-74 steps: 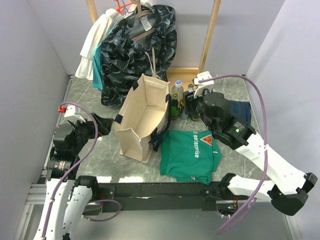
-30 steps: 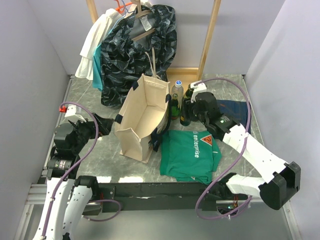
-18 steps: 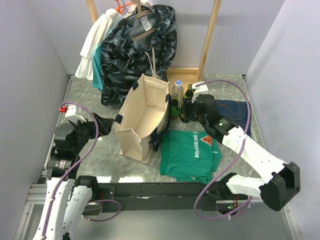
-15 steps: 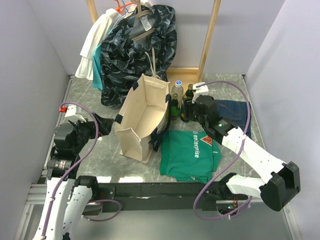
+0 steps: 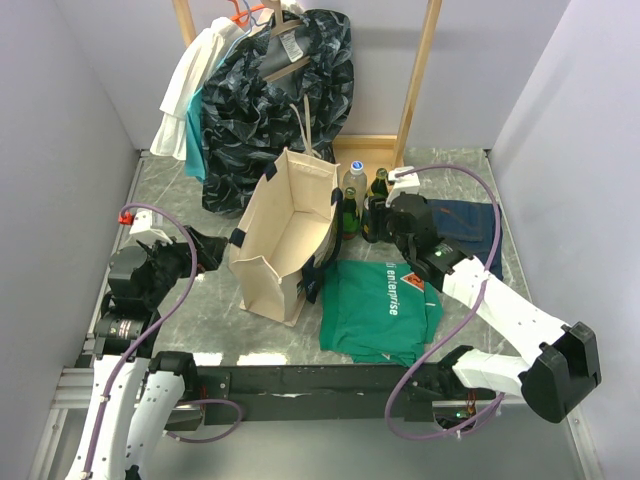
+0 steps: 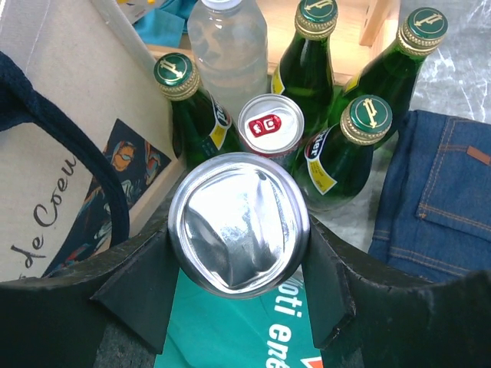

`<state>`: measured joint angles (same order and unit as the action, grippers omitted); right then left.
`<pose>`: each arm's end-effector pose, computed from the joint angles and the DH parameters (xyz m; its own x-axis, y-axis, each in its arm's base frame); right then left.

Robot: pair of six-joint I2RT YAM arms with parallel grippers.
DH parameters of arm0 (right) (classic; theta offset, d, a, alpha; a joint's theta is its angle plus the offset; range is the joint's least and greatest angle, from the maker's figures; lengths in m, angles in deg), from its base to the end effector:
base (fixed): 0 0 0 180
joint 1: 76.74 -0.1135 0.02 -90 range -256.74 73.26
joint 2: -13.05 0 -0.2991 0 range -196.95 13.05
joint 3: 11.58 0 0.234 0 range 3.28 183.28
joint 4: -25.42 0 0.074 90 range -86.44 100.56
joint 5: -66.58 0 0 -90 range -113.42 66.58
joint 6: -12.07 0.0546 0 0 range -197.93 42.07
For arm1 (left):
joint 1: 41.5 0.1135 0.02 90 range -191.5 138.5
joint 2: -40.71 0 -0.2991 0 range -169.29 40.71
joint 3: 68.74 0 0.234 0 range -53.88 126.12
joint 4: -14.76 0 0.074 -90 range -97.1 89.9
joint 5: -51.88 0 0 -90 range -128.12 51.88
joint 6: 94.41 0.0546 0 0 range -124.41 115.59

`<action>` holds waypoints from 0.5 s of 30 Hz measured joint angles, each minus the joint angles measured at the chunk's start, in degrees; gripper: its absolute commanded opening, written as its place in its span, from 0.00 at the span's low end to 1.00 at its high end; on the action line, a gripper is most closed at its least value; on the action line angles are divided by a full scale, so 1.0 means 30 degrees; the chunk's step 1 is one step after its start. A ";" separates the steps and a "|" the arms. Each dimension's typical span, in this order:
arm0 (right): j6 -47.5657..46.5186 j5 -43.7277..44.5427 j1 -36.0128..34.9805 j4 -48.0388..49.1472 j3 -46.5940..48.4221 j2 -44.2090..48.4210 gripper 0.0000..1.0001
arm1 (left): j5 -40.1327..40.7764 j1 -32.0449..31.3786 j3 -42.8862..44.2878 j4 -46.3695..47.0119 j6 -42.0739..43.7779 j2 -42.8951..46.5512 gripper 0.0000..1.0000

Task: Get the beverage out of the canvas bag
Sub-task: Place the drink at the center of the board.

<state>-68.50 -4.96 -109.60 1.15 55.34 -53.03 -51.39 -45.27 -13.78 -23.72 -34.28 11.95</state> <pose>0.2178 0.1201 0.3403 -0.3738 -0.0565 -0.9258 -0.2122 0.9769 0.0261 0.0910 -0.0186 0.3337 -0.3274 -0.4642 -0.8230 0.1439 0.8364 -0.5290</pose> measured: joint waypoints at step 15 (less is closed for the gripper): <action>0.0634 0.0066 -0.0022 0.0692 -0.0044 -0.1100 0.00 | 0.0000 0.0000 0.0000 0.0000 0.0000 0.0000 0.96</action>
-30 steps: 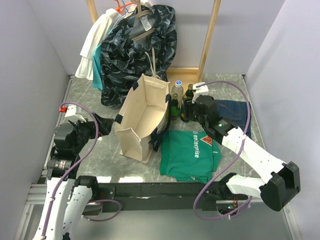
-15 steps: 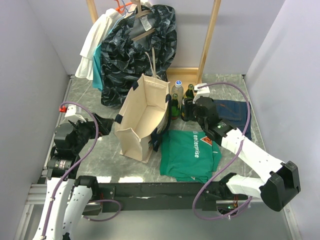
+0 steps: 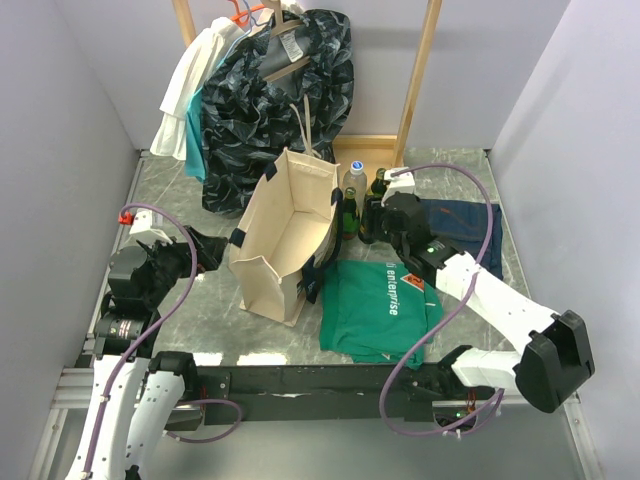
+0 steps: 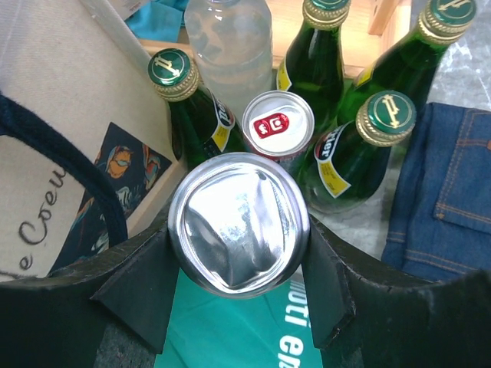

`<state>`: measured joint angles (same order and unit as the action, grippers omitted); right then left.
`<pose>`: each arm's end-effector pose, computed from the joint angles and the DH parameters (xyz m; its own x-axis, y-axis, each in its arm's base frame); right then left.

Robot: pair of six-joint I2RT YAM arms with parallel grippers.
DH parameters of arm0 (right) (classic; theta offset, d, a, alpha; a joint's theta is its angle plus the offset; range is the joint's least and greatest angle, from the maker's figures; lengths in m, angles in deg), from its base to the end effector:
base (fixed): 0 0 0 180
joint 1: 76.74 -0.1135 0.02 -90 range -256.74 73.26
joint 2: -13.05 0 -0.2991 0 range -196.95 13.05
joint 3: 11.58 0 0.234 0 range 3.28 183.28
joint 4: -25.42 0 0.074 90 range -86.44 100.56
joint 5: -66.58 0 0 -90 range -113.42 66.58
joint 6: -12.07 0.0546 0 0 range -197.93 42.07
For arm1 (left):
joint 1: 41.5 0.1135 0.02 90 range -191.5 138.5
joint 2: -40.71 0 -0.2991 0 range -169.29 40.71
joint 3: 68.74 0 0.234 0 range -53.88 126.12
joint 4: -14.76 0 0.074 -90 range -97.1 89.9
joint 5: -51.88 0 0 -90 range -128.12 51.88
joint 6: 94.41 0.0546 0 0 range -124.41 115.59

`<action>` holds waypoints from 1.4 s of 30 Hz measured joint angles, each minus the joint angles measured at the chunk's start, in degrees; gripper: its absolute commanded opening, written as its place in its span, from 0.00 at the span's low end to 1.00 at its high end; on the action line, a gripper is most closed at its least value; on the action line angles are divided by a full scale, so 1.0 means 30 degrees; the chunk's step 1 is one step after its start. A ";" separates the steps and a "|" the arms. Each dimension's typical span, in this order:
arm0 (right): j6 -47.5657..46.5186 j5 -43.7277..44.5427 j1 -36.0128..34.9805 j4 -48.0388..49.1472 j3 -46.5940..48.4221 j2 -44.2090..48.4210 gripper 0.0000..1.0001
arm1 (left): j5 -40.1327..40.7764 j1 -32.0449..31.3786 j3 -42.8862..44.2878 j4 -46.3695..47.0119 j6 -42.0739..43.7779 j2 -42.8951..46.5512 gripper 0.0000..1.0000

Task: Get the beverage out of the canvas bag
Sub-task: Place the drink at the center of the board.

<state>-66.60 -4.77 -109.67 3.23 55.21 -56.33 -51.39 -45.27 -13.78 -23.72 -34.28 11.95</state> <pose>0.2299 0.1281 0.3302 -0.3983 -0.0362 -0.9166 -0.1970 0.9793 0.0469 0.0910 -0.0186 0.3337 -0.3274 -0.4642 -0.8230 0.1439 0.8364 -0.5290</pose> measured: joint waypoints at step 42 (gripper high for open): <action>0.0780 -0.0248 -0.0066 0.2259 -0.0634 -0.3927 0.00 | 0.0000 0.0000 0.0000 0.0000 0.0000 -0.0007 0.96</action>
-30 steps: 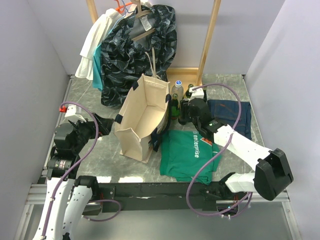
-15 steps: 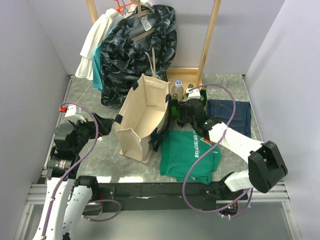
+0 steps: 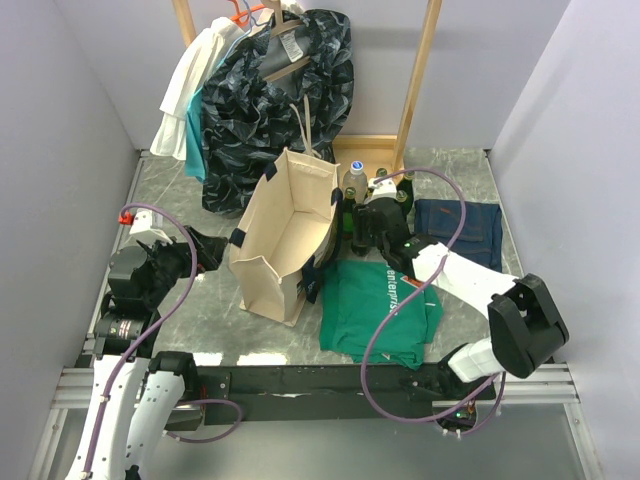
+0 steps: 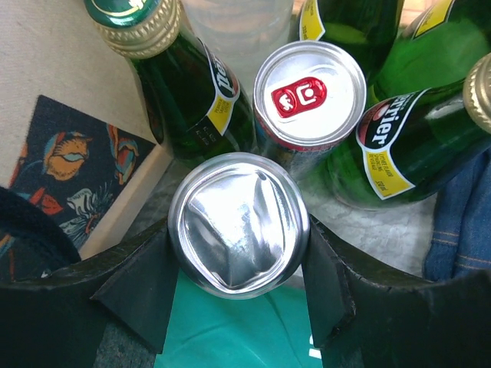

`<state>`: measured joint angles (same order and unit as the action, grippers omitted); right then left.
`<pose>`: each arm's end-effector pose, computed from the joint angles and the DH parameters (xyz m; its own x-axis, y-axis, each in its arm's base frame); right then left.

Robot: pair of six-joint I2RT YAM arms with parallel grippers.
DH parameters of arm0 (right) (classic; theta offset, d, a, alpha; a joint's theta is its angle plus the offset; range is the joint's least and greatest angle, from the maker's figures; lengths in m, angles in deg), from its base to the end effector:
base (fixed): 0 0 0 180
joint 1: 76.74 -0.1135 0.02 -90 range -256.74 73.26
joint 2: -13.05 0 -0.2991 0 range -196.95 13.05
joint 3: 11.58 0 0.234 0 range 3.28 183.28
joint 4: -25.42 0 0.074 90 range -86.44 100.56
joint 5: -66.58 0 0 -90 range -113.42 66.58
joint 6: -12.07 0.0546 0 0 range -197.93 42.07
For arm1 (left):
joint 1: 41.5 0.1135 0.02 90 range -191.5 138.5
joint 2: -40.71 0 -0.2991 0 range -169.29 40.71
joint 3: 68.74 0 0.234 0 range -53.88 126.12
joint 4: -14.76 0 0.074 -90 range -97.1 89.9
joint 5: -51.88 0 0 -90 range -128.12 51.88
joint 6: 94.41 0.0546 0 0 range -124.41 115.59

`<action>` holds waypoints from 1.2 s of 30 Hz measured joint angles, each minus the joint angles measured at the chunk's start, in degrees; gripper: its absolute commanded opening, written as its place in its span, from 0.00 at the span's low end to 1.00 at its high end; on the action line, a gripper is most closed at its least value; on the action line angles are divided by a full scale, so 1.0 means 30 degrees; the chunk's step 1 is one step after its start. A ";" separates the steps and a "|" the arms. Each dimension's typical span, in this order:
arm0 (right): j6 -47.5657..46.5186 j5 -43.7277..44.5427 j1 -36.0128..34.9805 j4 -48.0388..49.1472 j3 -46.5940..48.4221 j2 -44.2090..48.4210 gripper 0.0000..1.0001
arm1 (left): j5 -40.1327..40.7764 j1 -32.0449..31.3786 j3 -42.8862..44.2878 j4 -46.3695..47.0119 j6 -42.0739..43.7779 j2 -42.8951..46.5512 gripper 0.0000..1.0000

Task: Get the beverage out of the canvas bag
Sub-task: Place the drink at the center of the board.

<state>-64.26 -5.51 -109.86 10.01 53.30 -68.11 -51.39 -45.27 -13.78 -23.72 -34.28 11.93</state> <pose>0.2653 0.1530 0.2773 -0.4986 -0.0568 -0.8650 -0.1883 0.9811 0.0441 0.0910 -0.0186 0.3337 -0.3277 -0.4642 -0.8229 0.1437 0.8364 -0.5290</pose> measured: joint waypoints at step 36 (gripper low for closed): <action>0.0284 0.0175 -0.0073 -0.0364 0.0903 -0.1137 0.62 | -0.0131 0.0000 -0.0007 0.0000 0.0000 -0.0124 0.97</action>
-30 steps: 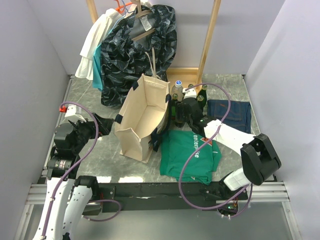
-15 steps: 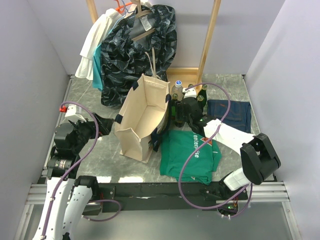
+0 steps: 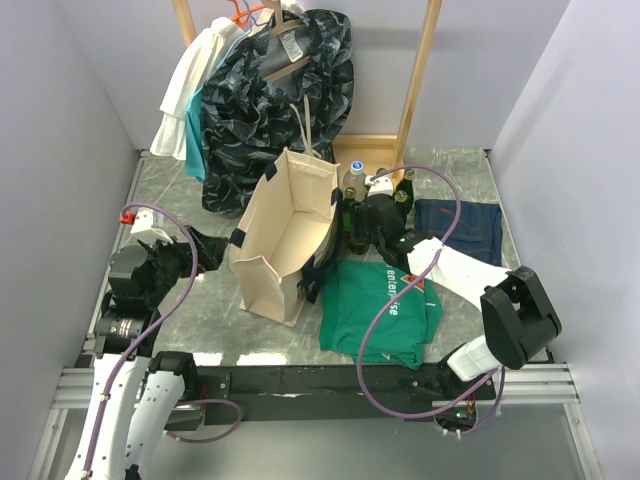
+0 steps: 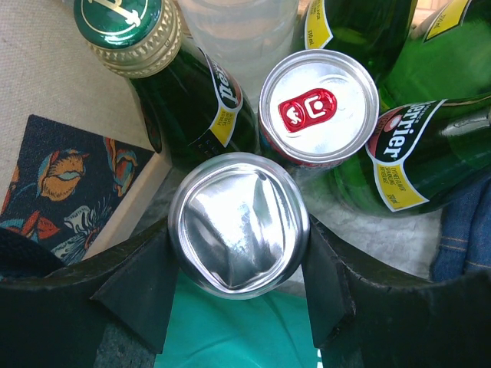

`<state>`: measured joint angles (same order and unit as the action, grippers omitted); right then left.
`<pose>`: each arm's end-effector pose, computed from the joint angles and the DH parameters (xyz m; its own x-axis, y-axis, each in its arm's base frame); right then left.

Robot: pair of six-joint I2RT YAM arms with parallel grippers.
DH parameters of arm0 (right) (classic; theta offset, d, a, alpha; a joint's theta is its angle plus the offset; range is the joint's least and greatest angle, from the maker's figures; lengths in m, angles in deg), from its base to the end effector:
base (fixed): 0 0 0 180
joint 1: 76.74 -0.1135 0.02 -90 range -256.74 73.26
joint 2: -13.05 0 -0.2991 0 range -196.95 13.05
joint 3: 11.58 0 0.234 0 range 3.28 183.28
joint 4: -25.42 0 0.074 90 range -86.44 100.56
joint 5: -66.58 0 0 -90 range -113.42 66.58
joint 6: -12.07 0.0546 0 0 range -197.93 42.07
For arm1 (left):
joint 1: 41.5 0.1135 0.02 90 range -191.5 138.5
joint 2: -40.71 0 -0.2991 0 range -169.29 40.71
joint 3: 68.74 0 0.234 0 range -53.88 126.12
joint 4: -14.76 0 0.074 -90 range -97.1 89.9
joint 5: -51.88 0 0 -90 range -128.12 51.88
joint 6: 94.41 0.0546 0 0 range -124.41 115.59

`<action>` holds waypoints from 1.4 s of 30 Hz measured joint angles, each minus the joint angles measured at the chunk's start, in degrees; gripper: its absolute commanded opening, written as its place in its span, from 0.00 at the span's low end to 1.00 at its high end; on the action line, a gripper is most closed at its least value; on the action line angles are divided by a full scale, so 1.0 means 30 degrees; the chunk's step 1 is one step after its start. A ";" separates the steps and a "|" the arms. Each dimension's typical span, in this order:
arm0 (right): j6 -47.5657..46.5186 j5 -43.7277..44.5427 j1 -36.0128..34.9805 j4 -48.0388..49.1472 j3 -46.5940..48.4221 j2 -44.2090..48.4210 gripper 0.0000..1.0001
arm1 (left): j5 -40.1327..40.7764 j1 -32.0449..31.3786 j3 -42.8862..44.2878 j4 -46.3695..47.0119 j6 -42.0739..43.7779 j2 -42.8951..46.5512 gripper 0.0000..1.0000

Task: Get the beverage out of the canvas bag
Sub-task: Place the drink at the center of the board.

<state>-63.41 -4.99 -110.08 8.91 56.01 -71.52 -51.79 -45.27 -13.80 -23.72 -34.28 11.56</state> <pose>0.2772 0.1617 0.2735 -0.5218 -0.0585 -0.8511 -0.1760 0.9836 0.0402 0.0924 -0.0190 0.3331 -0.3365 -0.4628 -0.8201 0.1457 0.8348 -0.5309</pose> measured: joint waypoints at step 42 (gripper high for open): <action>0.0007 0.0576 -0.0160 0.0080 0.0211 0.1333 0.73 | 0.0000 0.0000 0.0000 0.0000 0.0000 0.0000 0.96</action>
<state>-63.39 -3.26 -110.56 9.15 56.65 -67.52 -51.79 -45.27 -13.80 -23.72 -34.28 11.56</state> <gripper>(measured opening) 0.727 0.967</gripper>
